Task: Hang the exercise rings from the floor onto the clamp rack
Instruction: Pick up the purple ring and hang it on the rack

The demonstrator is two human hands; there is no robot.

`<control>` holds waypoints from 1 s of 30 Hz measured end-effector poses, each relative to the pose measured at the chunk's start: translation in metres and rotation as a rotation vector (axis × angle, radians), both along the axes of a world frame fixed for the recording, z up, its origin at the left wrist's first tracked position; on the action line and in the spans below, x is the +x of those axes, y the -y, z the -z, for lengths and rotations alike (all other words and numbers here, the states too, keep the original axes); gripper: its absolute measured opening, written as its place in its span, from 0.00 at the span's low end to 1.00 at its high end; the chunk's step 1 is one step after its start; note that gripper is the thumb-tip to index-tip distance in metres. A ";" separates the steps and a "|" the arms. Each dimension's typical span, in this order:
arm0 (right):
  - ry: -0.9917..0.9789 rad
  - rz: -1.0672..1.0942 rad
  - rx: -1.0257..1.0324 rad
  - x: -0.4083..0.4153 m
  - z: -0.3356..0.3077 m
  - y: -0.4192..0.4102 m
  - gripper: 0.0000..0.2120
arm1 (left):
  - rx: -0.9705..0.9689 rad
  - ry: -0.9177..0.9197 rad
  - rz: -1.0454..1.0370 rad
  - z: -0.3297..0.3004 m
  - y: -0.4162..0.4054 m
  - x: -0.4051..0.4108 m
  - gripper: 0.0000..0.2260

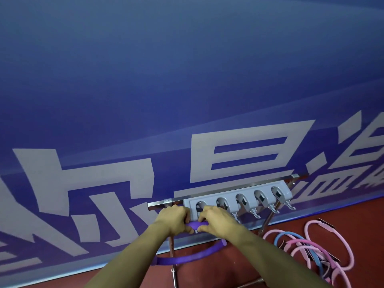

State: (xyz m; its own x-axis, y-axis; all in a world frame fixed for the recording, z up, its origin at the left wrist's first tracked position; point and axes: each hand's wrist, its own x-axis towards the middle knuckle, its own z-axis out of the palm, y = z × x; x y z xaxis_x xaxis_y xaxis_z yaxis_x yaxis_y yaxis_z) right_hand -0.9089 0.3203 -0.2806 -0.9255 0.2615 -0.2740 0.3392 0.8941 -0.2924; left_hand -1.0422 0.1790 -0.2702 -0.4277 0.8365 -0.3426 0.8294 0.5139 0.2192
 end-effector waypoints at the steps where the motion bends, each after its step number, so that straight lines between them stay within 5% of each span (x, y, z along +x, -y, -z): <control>1: 0.001 0.002 -0.012 0.001 -0.001 -0.001 0.16 | 0.000 0.015 0.006 -0.001 0.000 -0.001 0.19; 8: -0.019 0.067 -0.104 0.012 -0.014 -0.011 0.10 | 0.069 0.165 0.016 -0.010 -0.003 -0.013 0.10; 17: -0.249 0.272 -0.243 0.057 -0.027 -0.029 0.18 | 0.433 0.494 -0.023 -0.031 -0.043 0.010 0.09; 21: -0.406 0.427 -0.284 0.110 -0.038 -0.040 0.25 | 0.486 0.565 0.083 -0.032 -0.082 0.050 0.13; 30: -0.766 0.847 -0.174 0.296 -0.067 -0.055 0.24 | 0.601 0.892 0.281 -0.063 -0.166 0.216 0.14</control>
